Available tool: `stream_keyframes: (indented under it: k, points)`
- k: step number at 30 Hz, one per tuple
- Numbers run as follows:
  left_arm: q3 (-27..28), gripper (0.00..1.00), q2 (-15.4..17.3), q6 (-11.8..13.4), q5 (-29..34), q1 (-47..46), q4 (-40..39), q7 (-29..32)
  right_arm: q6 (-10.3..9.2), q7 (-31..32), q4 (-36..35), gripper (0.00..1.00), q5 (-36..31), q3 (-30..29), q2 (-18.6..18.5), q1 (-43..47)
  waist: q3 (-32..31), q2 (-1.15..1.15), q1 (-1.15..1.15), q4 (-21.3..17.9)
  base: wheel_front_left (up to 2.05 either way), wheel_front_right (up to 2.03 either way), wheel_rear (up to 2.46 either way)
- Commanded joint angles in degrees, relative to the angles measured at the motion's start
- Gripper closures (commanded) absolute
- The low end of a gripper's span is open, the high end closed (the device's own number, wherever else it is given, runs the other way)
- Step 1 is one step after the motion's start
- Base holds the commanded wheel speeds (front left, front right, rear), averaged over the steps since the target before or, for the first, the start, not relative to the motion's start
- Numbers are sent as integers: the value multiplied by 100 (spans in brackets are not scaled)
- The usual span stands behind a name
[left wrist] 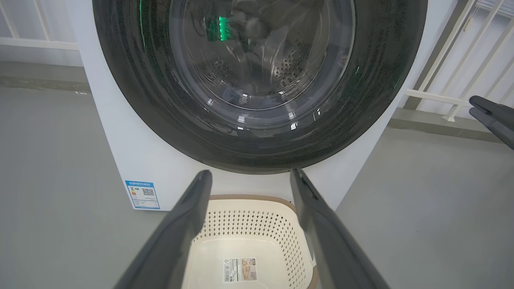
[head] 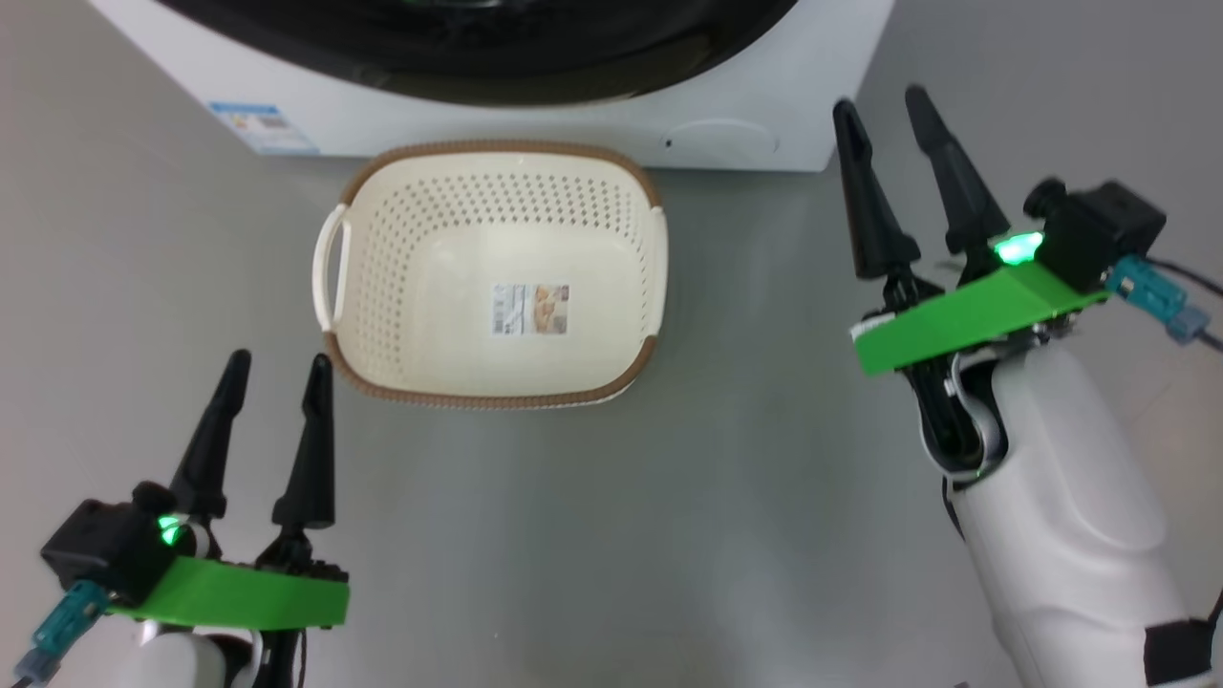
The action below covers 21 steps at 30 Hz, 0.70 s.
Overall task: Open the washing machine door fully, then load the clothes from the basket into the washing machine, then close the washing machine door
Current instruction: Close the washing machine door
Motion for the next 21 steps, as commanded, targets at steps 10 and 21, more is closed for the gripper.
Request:
stream_keyframes:
  k: [10, 21]
  points:
    - [814, 0, 90, -18, 284, 391, -36, -46, -14, -22, -631, 0, -396, -135, 154, 1126, -809, 0, 0, -614, 0, 0, 0]
    - [1292, 0, -70, -18, 539, 1044, -66, -46, -14, -22, -1101, 0, -497, -406, 154, 2218, -1417, 0, 0, -1081, 0, 0, 0]
